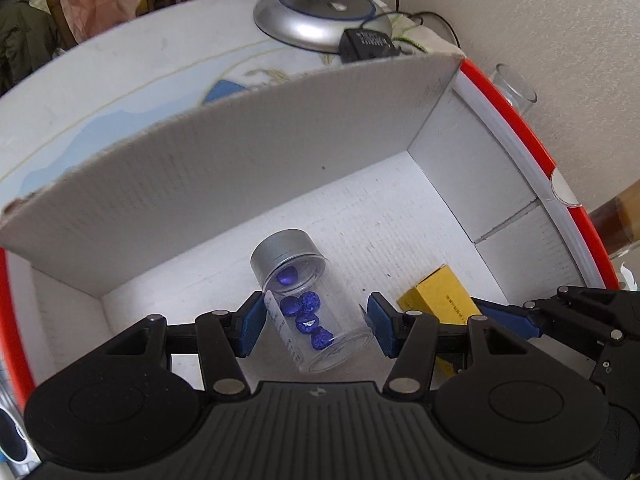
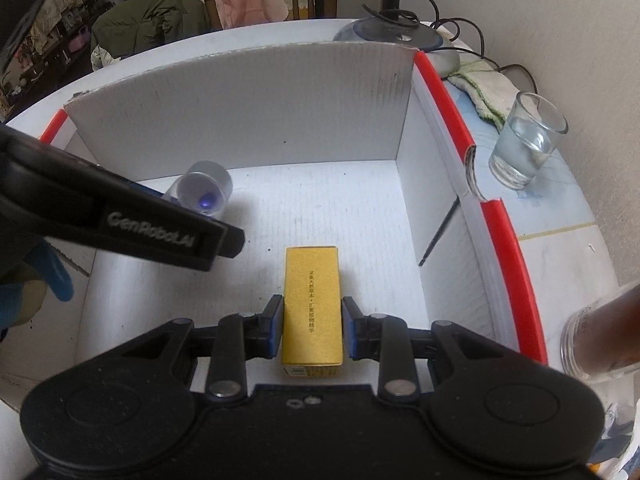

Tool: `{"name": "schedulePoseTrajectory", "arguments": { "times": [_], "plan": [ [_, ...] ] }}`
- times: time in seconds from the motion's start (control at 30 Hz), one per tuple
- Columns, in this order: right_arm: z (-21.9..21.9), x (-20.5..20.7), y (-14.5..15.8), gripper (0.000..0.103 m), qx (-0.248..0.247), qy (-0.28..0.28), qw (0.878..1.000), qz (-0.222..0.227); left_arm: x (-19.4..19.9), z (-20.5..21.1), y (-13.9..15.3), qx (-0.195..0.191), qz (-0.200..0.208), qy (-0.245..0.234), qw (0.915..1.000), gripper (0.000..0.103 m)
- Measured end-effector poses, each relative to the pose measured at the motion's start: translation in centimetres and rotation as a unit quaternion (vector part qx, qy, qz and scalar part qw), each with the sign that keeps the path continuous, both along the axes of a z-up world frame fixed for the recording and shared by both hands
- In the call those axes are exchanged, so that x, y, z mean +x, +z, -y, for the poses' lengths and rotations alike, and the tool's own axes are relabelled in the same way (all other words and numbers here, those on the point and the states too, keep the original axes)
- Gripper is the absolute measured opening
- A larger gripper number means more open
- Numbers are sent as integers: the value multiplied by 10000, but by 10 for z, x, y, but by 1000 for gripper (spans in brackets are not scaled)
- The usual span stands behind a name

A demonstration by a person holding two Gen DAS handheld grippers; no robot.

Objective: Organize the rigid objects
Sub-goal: 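Carry both items into the red box and open both tools to release, then withdraw both tools from the box back over the table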

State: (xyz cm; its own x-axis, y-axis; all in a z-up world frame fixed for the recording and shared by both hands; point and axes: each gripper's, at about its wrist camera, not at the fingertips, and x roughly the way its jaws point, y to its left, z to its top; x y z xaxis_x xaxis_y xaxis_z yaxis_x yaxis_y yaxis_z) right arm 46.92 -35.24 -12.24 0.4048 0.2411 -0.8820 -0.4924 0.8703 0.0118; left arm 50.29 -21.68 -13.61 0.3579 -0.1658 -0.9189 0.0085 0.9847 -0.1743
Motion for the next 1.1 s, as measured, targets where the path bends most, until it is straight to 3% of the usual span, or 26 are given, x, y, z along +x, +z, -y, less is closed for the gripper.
{"name": "schedulePoseTrajectory", "arguments": {
  "times": [0.33, 0.63, 0.7, 1.0, 1.1],
  "plan": [
    [1, 1, 0, 34, 29, 80, 9999, -75, 5, 7, -13, -25, -225, -68, 9997, 56],
    [7, -5, 9, 49, 221, 118, 9997, 14, -4, 8, -5, -6, -198, -131, 9997, 59],
    [7, -5, 11, 51, 234, 112, 9997, 28, -9, 8, 1, 22, -91, -146, 9999, 65],
    [9, -23, 37, 60, 488, 180, 9982, 289, -48, -7, 46, -9, 604, -40, 9982, 65],
    [8, -33, 51, 70, 618, 211, 9969, 434, -69, -14, 62, -47, 863, -40, 9962, 65]
  ]
}}
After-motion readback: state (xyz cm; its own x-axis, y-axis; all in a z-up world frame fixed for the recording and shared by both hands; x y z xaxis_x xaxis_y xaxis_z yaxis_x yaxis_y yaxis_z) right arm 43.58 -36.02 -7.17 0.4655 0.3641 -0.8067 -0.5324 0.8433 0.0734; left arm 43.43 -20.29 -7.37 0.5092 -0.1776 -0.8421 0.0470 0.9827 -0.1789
